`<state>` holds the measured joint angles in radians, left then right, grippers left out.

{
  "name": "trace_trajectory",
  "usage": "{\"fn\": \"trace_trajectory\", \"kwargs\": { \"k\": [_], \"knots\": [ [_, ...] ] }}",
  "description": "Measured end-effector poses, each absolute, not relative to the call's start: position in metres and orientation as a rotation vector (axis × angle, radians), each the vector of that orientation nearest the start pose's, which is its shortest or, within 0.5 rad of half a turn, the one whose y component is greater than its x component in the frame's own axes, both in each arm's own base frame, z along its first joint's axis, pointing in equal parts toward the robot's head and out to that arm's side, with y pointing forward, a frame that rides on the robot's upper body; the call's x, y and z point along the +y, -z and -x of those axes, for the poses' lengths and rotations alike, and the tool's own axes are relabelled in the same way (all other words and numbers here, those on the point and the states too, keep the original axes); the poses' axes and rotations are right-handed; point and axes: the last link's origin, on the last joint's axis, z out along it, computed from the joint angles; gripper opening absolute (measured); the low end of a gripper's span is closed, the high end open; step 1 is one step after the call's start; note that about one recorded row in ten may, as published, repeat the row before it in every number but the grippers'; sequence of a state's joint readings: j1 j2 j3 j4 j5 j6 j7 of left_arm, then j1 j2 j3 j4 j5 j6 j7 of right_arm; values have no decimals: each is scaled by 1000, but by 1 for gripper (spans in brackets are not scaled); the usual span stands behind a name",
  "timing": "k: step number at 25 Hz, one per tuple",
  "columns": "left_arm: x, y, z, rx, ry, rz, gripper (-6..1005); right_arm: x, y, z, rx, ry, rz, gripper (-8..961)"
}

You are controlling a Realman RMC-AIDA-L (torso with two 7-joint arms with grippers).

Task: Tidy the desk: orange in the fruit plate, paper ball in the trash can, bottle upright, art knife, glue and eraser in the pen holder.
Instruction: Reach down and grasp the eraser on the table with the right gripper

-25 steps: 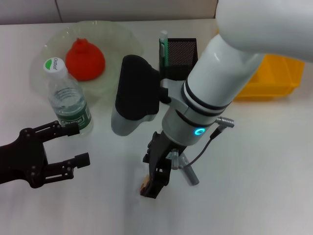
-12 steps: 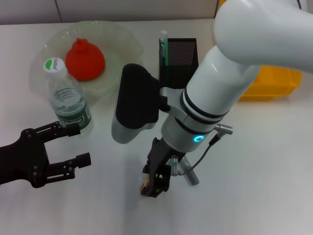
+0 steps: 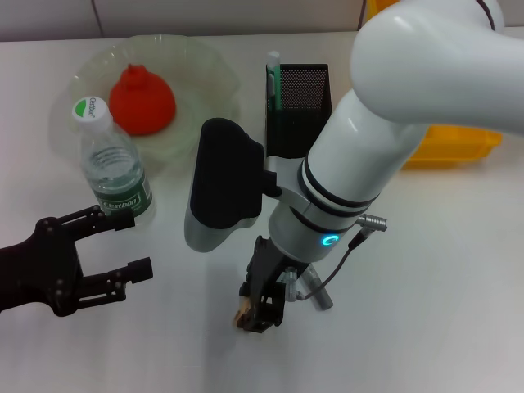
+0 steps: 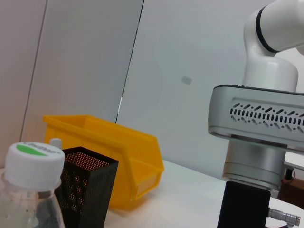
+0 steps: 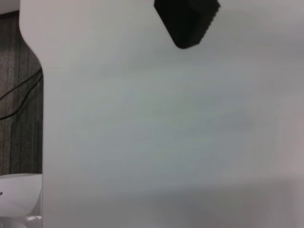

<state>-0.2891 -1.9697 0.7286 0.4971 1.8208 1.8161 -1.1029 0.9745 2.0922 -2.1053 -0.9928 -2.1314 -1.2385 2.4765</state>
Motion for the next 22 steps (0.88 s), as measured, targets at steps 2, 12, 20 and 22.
{"fn": "trace_trajectory", "kwargs": {
  "k": [2, 12, 20, 22],
  "knots": [
    [237, -28, 319, -561, 945, 2688, 802, 301, 150, -92, 172, 723, 3118, 418],
    [236, -29, 320, -564, 943, 2686, 802, 296, 149, -86, 145, 729, 3134, 569],
    [236, -28, 320, -562, 944, 2686, 802, 295, 153, -88, 118, 730, 3126, 633],
    [235, -28, 320, -561, 945, 2686, 802, 294, 155, -89, 107, 733, 3124, 631]
  ]
}}
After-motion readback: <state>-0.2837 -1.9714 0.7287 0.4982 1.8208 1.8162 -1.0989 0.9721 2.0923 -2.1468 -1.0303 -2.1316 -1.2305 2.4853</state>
